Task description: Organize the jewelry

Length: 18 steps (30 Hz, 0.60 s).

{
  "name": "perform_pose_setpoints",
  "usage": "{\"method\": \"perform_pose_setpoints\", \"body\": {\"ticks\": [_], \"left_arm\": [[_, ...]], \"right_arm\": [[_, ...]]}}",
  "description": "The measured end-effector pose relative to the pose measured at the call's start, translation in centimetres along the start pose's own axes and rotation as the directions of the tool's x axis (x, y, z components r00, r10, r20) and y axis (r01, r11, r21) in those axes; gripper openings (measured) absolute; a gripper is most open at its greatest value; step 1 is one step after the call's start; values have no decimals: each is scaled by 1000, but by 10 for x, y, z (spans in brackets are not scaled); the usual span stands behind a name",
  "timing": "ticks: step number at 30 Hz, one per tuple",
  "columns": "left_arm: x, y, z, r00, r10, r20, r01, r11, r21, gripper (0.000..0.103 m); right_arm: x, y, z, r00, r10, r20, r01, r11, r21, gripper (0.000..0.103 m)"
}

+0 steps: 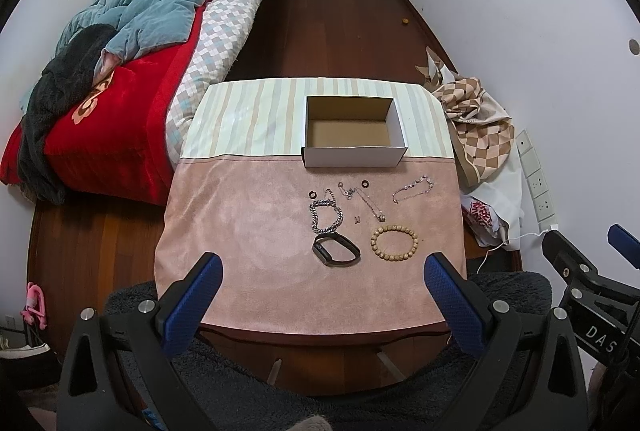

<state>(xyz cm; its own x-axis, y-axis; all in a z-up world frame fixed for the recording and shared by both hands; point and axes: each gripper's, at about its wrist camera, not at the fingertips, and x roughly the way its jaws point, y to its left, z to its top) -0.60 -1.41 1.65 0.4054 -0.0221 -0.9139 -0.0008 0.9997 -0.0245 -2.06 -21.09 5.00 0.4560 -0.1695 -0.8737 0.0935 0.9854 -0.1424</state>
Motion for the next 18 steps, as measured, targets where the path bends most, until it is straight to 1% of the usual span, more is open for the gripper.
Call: {"method": "perform_pose_setpoints", "body": {"ticks": [7,18], "left_arm": [[-7,-1,1,1000,-3,8,3,1000,-1,103],[-7,-2,0,1000,-3,10,3,1000,-3,103]], "right_arm": [[-3,0,1,1000,-2,6,2,1000,2,103],[-5,0,0,1000,-5,10,5,1000,1,103]]}}
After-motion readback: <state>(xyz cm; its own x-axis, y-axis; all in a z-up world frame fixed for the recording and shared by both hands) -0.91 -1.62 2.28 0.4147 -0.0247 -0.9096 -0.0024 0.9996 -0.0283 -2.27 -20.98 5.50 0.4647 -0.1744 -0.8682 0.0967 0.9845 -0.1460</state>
